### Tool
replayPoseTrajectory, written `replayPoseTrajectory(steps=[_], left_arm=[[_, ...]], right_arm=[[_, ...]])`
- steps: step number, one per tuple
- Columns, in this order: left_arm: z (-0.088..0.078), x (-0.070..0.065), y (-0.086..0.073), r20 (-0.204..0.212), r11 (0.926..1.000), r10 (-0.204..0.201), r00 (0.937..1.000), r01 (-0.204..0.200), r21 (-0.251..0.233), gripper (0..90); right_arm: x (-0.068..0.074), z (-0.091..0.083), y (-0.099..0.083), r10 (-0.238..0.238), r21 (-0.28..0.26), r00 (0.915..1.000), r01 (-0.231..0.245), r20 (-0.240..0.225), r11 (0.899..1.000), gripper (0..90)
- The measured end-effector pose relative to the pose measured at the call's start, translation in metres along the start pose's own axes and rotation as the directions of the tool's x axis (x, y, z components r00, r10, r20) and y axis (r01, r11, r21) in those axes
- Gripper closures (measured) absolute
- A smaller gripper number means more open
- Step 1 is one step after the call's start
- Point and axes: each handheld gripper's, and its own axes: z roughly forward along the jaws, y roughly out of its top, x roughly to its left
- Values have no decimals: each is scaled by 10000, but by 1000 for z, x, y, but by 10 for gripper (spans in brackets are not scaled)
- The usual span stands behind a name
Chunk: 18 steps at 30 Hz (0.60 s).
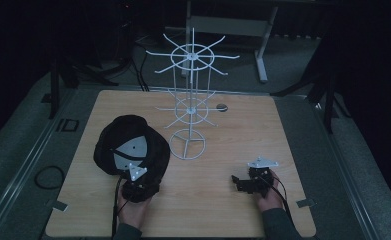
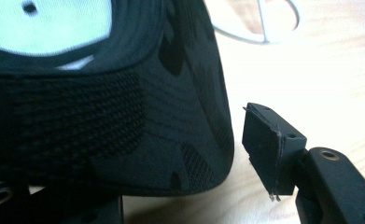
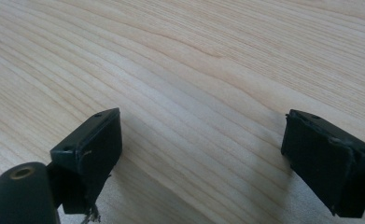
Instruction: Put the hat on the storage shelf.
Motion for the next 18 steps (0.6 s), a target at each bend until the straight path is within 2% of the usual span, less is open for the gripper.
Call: replayPoseTrajectory(steps=[4,9,15,18], left_arm=[[-1,-2,6,-9,9998,11,10000,-11,-193,454],[10,-6,6,-183,9999,133,9997,-133,26,447],[17,-4,10,-253,9998,-114,9996,118,142,476],[17,-1,12,-62,9995,-291,9996,292,149,530]], right_arm=[[0,0,0,1,1,10000,-1,0,10000,122],[0,0,0,0,1,10000,0,0,10000,123],[0,0,0,-1,-3,10000,1,1,10000,122],[0,0,0,0,-3,10000,0,1,10000,123]])
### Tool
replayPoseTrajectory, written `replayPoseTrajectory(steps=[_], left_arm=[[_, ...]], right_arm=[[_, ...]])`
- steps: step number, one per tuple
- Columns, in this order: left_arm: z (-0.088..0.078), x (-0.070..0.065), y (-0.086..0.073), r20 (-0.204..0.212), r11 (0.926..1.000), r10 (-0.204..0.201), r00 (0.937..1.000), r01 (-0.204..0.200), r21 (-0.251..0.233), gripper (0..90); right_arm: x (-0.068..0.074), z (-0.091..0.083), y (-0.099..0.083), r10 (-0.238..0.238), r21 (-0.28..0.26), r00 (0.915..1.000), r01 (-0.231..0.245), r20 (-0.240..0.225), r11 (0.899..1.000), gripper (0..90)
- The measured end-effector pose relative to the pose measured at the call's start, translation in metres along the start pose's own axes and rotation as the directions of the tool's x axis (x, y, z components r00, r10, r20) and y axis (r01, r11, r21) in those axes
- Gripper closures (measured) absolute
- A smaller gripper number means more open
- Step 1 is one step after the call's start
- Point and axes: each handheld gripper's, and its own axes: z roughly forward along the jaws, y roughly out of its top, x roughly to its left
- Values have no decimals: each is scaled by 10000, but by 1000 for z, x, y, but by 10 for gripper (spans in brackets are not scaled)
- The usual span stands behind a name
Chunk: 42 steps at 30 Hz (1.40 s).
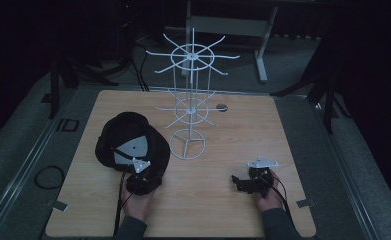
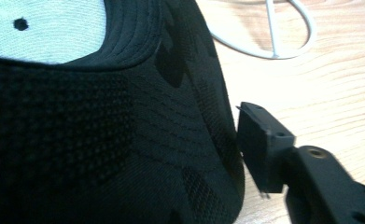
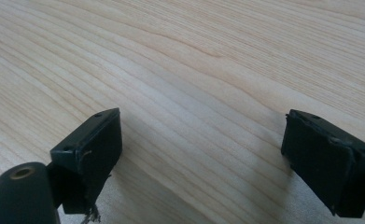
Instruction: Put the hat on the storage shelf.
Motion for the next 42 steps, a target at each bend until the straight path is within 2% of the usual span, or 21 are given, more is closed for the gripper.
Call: replayPoseTrajectory(steps=[5,8,20,30,33,35,38,42], left_arm=[[-9,2,9,-145,9994,127,9998,-132,-318,613],[-13,7,16,-59,9987,-43,10000,40,-508,640],[-27,27,30,224,9962,-646,9977,658,-578,721],[-38,37,39,281,9879,-1093,9936,1117,-1077,837],[-40,38,41,260,9861,-1147,9931,1170,-1178,861],[-41,38,43,195,9875,-1014,9947,1030,-1194,866],[-41,39,44,202,9869,-1099,9937,1115,-1169,867],[-43,40,45,108,9884,-971,9952,977,-1162,868]], right_arm=[[0,0,0,3,5,10000,-3,-1,10000,123],[0,0,0,5,3,10000,-5,-1,10000,123],[0,0,0,7,2,10000,-7,-1,10000,122],[0,0,0,4,2,10000,-4,-1,10000,123],[0,0,0,5,3,10000,-5,-1,10000,122],[0,0,0,6,3,10000,-6,-1,10000,123],[0,0,0,6,4,10000,-6,-2,10000,123],[0,0,0,6,3,10000,-6,-2,10000,122]])
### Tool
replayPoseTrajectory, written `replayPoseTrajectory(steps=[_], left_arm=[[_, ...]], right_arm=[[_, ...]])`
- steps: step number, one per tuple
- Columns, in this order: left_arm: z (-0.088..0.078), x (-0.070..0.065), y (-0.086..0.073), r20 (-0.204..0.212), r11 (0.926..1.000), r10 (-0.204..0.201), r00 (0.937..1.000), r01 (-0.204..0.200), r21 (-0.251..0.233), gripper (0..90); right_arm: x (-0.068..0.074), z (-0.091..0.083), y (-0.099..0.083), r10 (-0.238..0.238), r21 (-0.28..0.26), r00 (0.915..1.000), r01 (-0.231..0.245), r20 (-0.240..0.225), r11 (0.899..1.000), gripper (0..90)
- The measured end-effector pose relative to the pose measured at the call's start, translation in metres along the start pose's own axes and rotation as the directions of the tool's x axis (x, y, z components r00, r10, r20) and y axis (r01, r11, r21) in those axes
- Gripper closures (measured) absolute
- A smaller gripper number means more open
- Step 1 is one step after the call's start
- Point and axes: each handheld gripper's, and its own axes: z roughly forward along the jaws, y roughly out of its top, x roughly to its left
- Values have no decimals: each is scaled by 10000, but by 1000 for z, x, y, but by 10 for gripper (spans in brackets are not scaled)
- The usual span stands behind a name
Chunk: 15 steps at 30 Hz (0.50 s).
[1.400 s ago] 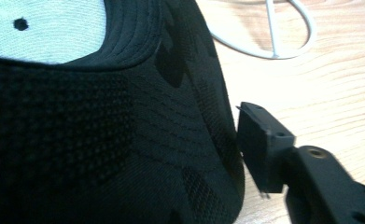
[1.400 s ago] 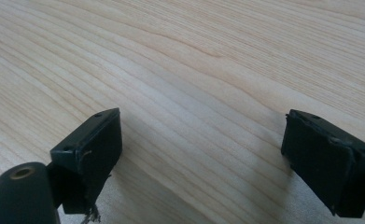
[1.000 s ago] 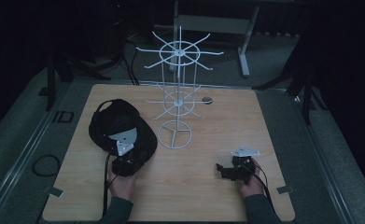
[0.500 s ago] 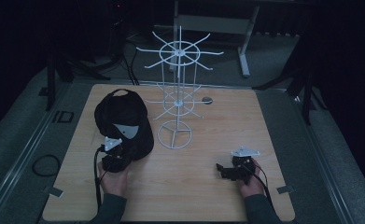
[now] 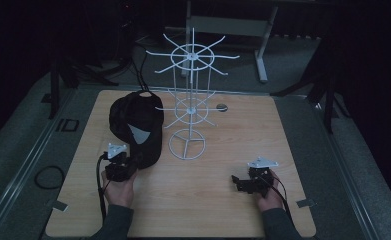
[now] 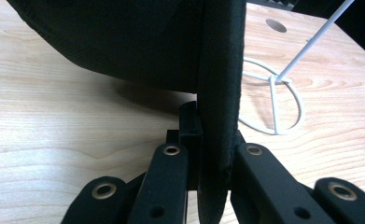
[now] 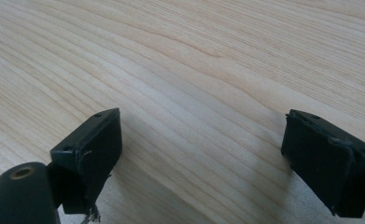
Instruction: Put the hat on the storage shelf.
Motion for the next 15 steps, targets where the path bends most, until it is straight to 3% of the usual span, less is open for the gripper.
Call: replayPoseTrajectory(steps=[15], left_arm=[[-7,4,8,-95,9992,336,9994,-338,-217,868]], right_arm=[[0,0,0,0,1,10000,0,1,10000,123]])
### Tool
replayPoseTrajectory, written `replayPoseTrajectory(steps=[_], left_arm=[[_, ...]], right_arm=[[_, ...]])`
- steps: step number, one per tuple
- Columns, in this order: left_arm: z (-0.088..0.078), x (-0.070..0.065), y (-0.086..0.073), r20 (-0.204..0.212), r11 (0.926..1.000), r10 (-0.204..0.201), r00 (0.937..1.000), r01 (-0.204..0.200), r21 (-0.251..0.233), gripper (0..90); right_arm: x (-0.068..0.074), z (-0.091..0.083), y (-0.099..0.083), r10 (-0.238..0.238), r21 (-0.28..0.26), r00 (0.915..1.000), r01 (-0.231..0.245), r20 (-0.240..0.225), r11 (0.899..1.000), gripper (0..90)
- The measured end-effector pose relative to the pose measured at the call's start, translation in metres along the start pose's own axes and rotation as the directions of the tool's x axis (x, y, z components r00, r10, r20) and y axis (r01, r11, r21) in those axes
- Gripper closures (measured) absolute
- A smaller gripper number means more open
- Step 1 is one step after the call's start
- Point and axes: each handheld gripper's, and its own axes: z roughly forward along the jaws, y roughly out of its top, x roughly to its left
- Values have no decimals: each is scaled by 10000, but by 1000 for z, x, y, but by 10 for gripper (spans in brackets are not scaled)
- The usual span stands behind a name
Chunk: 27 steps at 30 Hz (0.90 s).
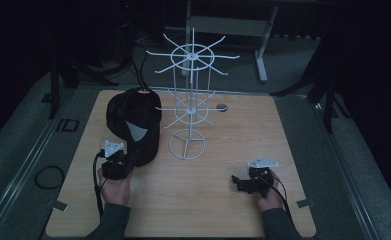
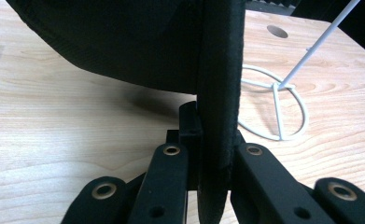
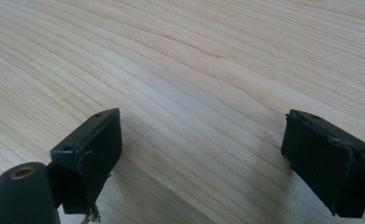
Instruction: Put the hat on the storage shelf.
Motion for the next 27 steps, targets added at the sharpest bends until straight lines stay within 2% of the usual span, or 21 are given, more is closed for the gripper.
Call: replayPoseTrajectory(steps=[10,15,27], left_arm=[[-3,3,-1,-61,9999,133,9999,-133,-104,868],[-6,5,0,-78,9992,355,9993,-357,-166,868],[-15,10,6,-202,9979,603,9980,-608,-232,868]], right_arm=[[0,0,0,-1,-2,10000,1,1,10000,123],[0,0,0,-1,0,10000,1,0,10000,123],[0,0,0,0,0,10000,0,1,10000,122]])
